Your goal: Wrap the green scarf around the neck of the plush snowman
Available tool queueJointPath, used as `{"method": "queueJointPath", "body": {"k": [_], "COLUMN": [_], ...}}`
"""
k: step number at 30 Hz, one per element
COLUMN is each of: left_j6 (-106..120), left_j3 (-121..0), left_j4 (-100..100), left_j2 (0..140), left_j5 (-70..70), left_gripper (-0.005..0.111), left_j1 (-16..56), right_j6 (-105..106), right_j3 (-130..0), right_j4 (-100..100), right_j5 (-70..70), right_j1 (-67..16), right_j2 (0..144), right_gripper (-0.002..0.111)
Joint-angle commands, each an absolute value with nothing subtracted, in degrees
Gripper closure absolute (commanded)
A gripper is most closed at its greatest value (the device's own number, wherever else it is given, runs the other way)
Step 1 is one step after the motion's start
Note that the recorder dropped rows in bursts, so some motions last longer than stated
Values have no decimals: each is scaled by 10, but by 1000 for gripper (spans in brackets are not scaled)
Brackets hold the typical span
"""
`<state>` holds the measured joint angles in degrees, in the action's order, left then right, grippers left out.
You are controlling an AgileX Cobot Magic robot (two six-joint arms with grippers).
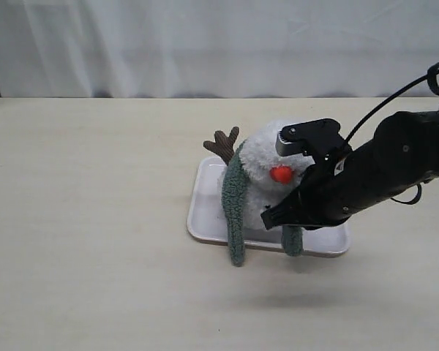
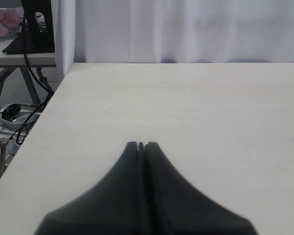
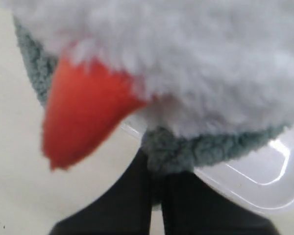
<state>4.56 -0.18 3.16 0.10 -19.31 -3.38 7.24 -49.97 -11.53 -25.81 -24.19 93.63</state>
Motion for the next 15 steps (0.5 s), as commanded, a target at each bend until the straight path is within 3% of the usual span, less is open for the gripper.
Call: {"method": "queueJointPath", "body": {"k": [1, 7, 12, 15], "left_j6": [44, 44, 44, 44], "left_j3": [0, 0, 0, 0], "left_j4": [31, 31, 31, 31], "left_j2": [0, 0, 0, 0], "left_j5": [-185, -185, -185, -185], "left_gripper": [107, 107, 107, 107], "left_j1": [-36, -36, -36, -36], "right_j6": [81, 81, 81, 83], "right_j3": [-503, -503, -503, -503], "right_j4": [-143, -177, -177, -177], "right_j5": [-234, -255, -251, -241], "right_j1": [-244, -244, -244, -244], "right_j2": [933, 954, 996, 1006], "right_gripper": [103, 69, 68, 78]}}
